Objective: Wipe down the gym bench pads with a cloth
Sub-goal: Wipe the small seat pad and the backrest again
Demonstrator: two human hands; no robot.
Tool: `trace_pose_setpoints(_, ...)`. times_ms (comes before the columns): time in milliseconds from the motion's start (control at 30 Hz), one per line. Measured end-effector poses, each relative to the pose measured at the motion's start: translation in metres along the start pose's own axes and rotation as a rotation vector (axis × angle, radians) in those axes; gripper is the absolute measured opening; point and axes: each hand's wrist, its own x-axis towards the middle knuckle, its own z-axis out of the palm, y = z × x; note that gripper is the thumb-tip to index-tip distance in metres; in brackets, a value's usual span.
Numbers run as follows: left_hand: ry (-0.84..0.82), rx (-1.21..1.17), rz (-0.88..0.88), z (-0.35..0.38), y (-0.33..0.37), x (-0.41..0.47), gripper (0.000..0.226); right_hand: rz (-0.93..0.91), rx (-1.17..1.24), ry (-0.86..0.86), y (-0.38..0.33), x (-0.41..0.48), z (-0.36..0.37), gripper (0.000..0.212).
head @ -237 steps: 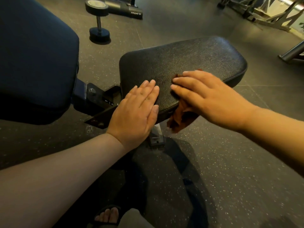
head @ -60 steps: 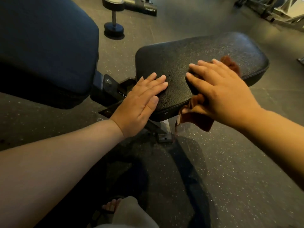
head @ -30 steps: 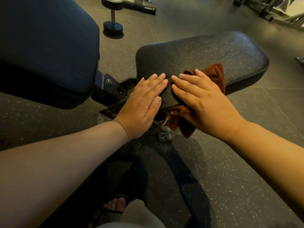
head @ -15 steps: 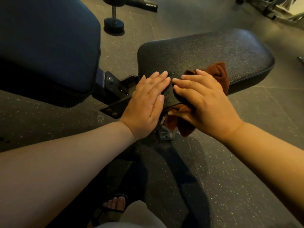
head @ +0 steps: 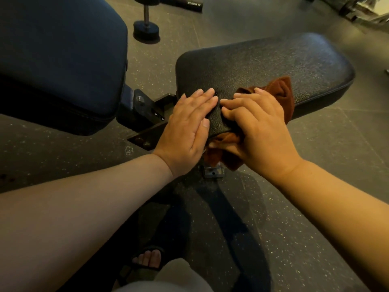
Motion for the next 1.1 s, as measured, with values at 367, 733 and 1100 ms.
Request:
trace_pose_setpoints(367,-0.034,0.006,-0.011,-0.004,0.002,0.001,0.051,-0.053,0.045,-0.043,0.017,-0.009,-0.012,0.044)
trace_pose_setpoints(733,-0.084,0.002,0.013,-0.006,-0.004,0.001,0.049,-0.129,-0.021,-0.027,0.015,-0.011,-0.008,0.040)
trace_pose_setpoints(1100,-0.081,-0.005,0.013,-0.006,-0.005,0.000,0.050,-0.086,-0.075,0.048,0.003,-0.003,-0.002,0.048)
